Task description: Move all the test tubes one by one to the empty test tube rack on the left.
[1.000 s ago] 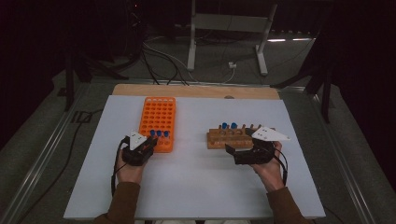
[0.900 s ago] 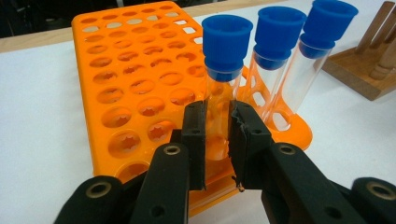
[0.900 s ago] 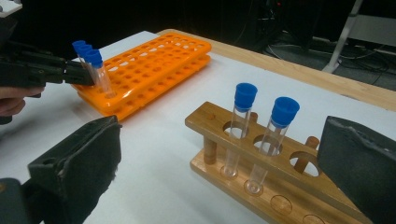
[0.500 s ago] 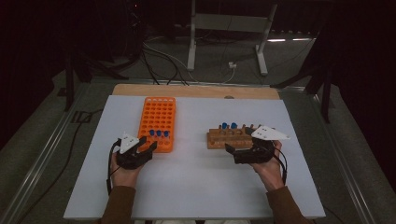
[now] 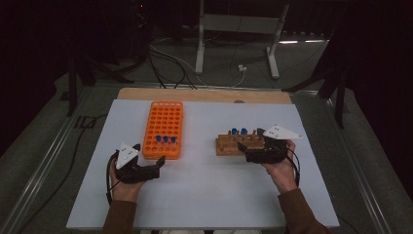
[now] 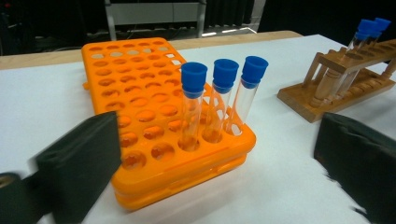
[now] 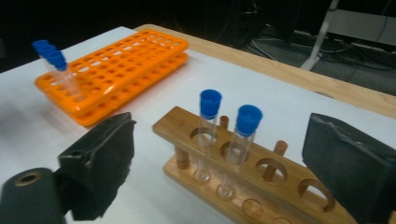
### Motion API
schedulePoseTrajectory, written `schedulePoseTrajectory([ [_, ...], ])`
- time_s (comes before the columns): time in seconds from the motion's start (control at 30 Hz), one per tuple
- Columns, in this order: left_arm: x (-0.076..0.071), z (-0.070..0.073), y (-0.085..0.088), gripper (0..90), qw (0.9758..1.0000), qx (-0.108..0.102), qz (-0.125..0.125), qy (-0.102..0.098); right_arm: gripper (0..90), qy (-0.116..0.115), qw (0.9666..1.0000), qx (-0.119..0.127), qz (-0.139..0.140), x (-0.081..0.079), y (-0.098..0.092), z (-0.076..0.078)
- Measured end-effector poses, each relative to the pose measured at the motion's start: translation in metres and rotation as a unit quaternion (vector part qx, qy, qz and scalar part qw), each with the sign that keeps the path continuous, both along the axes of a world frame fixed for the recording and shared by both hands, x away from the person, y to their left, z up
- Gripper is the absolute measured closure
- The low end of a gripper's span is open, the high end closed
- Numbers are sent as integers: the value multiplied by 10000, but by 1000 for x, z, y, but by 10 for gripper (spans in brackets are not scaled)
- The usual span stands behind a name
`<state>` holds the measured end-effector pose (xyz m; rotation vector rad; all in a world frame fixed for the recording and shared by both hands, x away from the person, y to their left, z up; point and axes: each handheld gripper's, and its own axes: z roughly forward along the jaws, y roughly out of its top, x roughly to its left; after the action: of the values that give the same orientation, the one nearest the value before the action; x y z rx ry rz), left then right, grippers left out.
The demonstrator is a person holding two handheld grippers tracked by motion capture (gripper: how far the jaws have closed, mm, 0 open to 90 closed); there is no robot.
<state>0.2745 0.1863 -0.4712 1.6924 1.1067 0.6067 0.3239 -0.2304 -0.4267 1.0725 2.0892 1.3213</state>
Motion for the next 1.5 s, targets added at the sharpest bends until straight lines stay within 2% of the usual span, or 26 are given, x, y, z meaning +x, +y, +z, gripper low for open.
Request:
schedulePoseTrajectory([
  [0.03,-1,1,1,7,10000,-35,-6,-22,146,16,10000,-1,-29,1,0,0],
  [0.13,-4,4,2,7,9999,-132,-37,-91,176,100,9998,-42,-143,7,0,-1],
  [0.2,-5,4,3,7,9999,-117,-23,-92,213,167,9997,-92,-167,11,1,-3],
  [0.3,-6,4,4,8,9999,-138,-16,-87,329,243,9993,-218,-162,16,3,-7],
  [0.4,-6,3,4,8,9999,-108,1,-82,495,273,9988,-358,-189,21,4,-12],
  [0.5,-5,2,4,8,9999,-94,4,-70,560,328,9984,-388,-238,26,5,-17],
  [0.83,-5,0,2,7,10000,-51,-15,-43,675,544,9978,-230,-312,40,10,-29],
  [1.03,-5,0,1,8,10000,-26,-41,-41,754,549,9977,-213,-338,43,12,-32],
  [1.5,-5,1,-3,8,9999,37,-75,-60,766,562,9981,-207,-157,42,11,-29],
])
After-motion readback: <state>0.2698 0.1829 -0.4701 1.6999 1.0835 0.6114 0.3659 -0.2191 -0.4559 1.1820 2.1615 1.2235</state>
